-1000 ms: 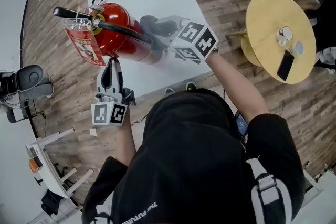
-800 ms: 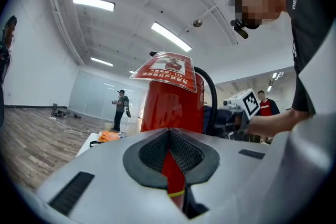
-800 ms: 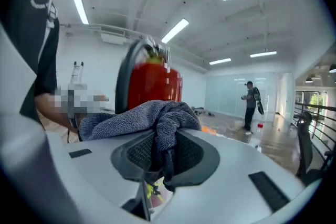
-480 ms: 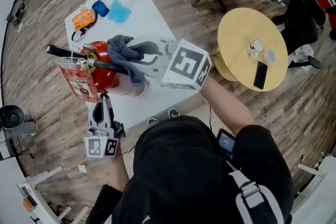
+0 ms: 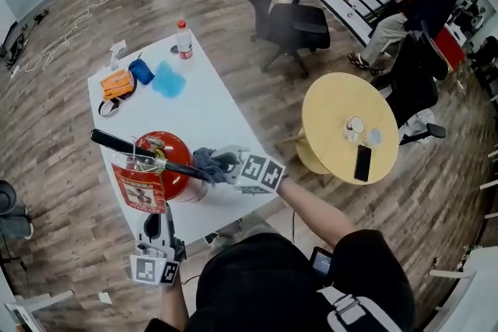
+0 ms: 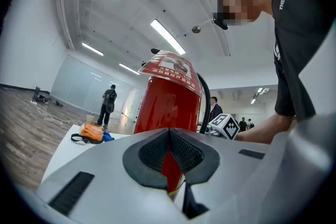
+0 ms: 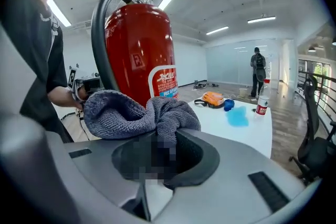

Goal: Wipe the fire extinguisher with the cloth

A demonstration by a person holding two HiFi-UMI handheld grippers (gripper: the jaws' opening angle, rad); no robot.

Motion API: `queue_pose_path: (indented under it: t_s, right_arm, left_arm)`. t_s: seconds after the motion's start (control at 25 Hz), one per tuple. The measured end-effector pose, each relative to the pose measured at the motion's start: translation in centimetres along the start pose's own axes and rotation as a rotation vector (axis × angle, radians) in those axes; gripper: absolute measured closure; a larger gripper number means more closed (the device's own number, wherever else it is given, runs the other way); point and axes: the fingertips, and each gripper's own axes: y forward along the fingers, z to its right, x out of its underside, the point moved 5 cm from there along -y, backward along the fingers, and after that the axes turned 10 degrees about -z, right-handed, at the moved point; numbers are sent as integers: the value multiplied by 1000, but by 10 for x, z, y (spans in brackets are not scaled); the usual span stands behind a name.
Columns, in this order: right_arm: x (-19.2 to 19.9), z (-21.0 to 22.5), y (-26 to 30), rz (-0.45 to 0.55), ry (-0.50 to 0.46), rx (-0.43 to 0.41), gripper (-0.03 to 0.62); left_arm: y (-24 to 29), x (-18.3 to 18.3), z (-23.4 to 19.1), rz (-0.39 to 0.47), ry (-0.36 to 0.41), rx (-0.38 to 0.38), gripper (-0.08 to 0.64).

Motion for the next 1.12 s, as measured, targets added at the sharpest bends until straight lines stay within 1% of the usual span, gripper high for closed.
queue_pose_path:
  t_s: [0.12,0.2,0.28,0.4,0.48,0.52,0.6,0.64,0.68,0.76,0.8,0.84,0.92,1.0,1.04,1.12]
  right_arm:
    - [7,17,3,-4,-53,-69,505]
    - [2,28,-7,7,-88,-116,505]
    - [-1,26,-14,12,-119,-174,505]
    - [-4,23,-11,43,-141,-308,505]
    - [-5,26,-5,70,-143,-387,505]
    - [-3,31,-3,80,-139,-407,505]
    - [0,45,1,91,-129,-420,503]
    - [2,52,5,88,-133,-413,503]
    - [5,57,12,72,-153,-396,505]
    - [15,64,31,4,-229,-361,503]
    - [22,64,41,-30,-256,-366,503]
    - [30,64,50,-55,-263,-384,505]
    - [47,65,66,-97,-253,-420,505]
    - [69,66,80,-141,-249,-436,503]
    - [80,66,86,-154,-230,-447,503]
    - [96,68,96,-151,-163,-474,503]
  left_arm:
    - [12,1,-1,32,20,-30,537]
    - [21,-7,10,46,12,-70,537]
    - [17,-15,24,42,0,-154,537]
    - [5,-20,35,39,18,-289,538]
    - [4,-20,38,26,41,-352,537]
    - [6,-19,38,23,44,-373,537]
    - [13,-17,39,24,42,-412,538]
    - [15,-17,40,24,44,-437,538]
    - [16,-19,42,20,50,-467,538]
    - [16,-23,47,-4,67,-544,538]
    - [16,-24,50,-19,70,-587,538]
    - [17,-24,54,-33,72,-626,538]
    - [21,-24,61,-58,85,-674,538]
    - [28,-23,71,-70,95,-674,538]
    - [31,-21,77,-74,102,-663,538]
    - [42,-16,93,-81,145,-637,538]
